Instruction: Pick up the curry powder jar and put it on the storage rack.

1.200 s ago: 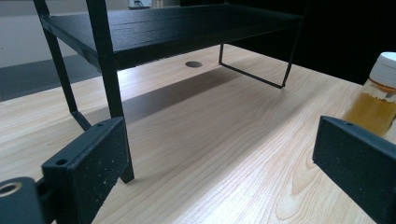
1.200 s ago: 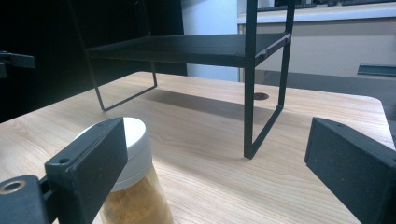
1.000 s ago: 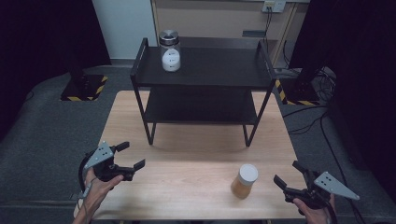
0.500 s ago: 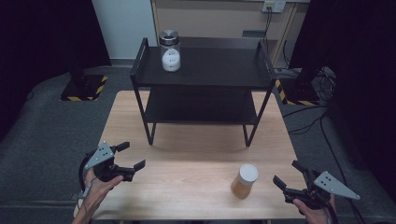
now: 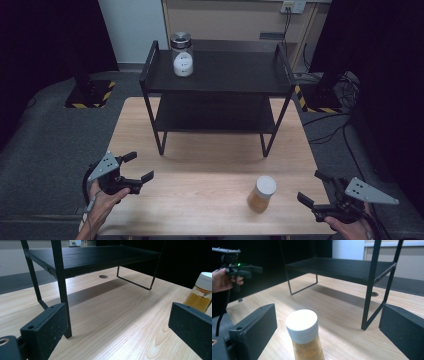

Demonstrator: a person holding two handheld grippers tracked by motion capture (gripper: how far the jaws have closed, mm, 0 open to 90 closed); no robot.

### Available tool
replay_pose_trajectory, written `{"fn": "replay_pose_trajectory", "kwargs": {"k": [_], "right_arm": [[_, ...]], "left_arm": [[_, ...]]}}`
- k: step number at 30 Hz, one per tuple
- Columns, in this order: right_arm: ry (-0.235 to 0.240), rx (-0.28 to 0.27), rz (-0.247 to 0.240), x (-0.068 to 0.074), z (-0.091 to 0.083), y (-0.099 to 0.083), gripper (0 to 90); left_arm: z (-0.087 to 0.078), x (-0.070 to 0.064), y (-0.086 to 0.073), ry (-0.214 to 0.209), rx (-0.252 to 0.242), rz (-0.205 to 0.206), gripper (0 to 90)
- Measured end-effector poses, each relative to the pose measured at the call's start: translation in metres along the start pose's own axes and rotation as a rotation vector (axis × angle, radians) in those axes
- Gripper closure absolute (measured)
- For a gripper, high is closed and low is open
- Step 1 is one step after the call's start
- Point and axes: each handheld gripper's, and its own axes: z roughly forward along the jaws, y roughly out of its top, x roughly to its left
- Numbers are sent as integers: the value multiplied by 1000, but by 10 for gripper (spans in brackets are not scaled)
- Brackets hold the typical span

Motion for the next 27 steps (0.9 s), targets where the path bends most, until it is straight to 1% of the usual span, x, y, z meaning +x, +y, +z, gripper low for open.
{"fn": "replay_pose_trajectory", "kwargs": {"k": [3,4,6,8,9,12,15,16,17,18,19,21,23,25,26,27], "right_arm": [[51,29,0,-8,-1,14,15],[59,38,-6,-9,-2,18,11],[82,73,-21,-12,-2,31,11],[97,88,-28,-14,-3,38,11],[101,99,-30,-15,-2,43,11],[137,133,-32,-19,1,53,9],[111,194,-100,-14,5,70,10],[107,208,-106,-13,6,74,10],[109,209,-104,-14,6,77,9],[113,214,-114,-15,7,80,9],[116,226,-115,-16,8,83,11],[131,229,-107,-18,10,86,11],[133,232,-124,-17,12,91,19],[150,232,-123,-20,13,98,19],[153,238,-124,-20,14,101,19],[148,252,-140,-19,16,105,19]], "left_arm": [[0,0,0,-1,0,-4,7],[-1,1,-1,-2,-2,-5,7],[0,1,0,-1,-2,-3,7],[0,2,0,-2,-1,-5,7],[0,1,0,-1,1,-3,7],[-1,1,-1,0,2,-4,7],[-1,1,-1,4,0,-6,8],[-1,1,-1,4,0,-6,7],[-2,0,-1,5,0,-6,8],[-2,0,-1,5,2,-5,8],[-2,0,-1,5,3,-5,8],[-2,0,-1,7,2,-8,8],[-3,1,-1,7,-1,-11,8],[-3,1,-2,9,0,-11,8],[-3,1,-1,8,2,-10,8],[-3,1,-2,7,1,-12,8]]}}
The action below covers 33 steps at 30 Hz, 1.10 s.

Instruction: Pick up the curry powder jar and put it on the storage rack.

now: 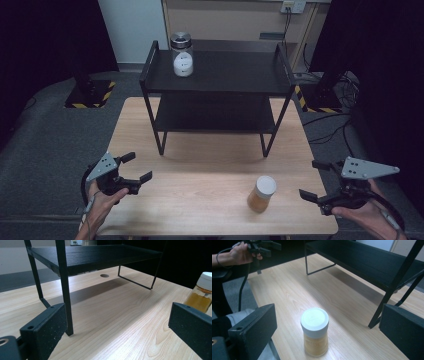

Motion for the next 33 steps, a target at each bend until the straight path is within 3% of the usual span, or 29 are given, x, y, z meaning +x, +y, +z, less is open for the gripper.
{"fn": "replay_pose_trajectory", "kwargs": {"k": [6,11,33], "right_arm": [[7,39,-36,-1,-1,25,19],[32,78,-43,-5,8,35,19],[114,201,-45,-12,83,20,40]], "left_arm": [[-1,0,0,2,-3,-1,9],[-1,-1,0,4,-1,4,9],[-6,-4,-1,19,3,3,9]]}}
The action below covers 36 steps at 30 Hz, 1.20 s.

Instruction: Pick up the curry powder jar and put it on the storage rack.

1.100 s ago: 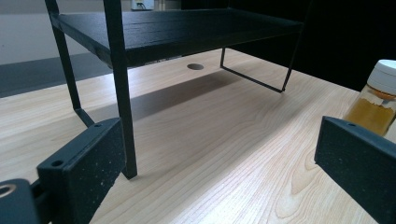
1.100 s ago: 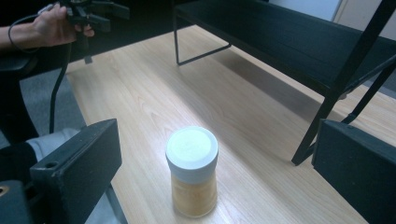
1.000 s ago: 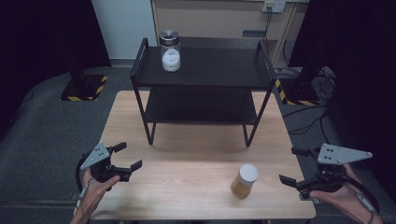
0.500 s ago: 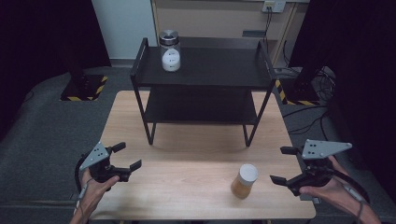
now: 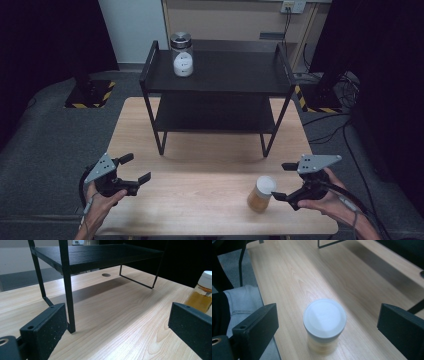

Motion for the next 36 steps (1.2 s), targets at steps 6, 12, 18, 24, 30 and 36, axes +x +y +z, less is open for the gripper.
{"fn": "replay_pose_trajectory", "kwargs": {"k": [6,12,18,24,30,36], "right_arm": [[16,25,-2,-2,17,-3,51],[27,34,-5,-5,30,-9,67],[33,46,-16,-5,41,-11,90],[21,63,-38,-3,50,-13,138],[11,57,-65,-3,53,-16,324],[-5,33,-67,1,52,-22,338]], "left_arm": [[-4,-2,-1,10,-1,0,9],[-6,-4,-2,21,-2,1,10],[-7,-4,-2,22,-1,1,10],[-7,-4,-2,18,0,1,10],[-8,-3,-2,20,-2,-1,11],[-7,-3,-2,20,-1,-1,11]]}}
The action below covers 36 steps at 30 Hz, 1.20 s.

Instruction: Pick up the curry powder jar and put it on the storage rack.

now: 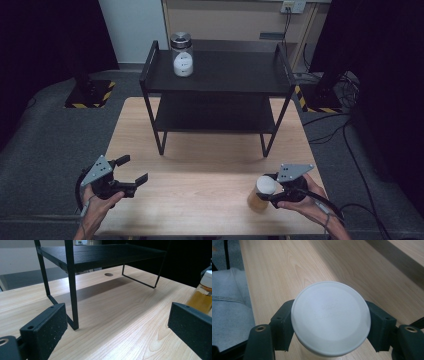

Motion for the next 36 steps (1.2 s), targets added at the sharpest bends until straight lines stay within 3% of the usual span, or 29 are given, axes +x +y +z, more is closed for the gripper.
{"fn": "replay_pose_trajectory", "kwargs": {"k": [11,17,36], "right_arm": [[-13,10,58,0,-7,4,339],[-20,-28,82,-1,-23,13,339],[-32,-92,90,-10,-94,96,340]], "left_arm": [[0,0,0,4,-1,0,11],[0,0,0,3,0,-1,11],[1,1,0,4,4,-1,11]]}}
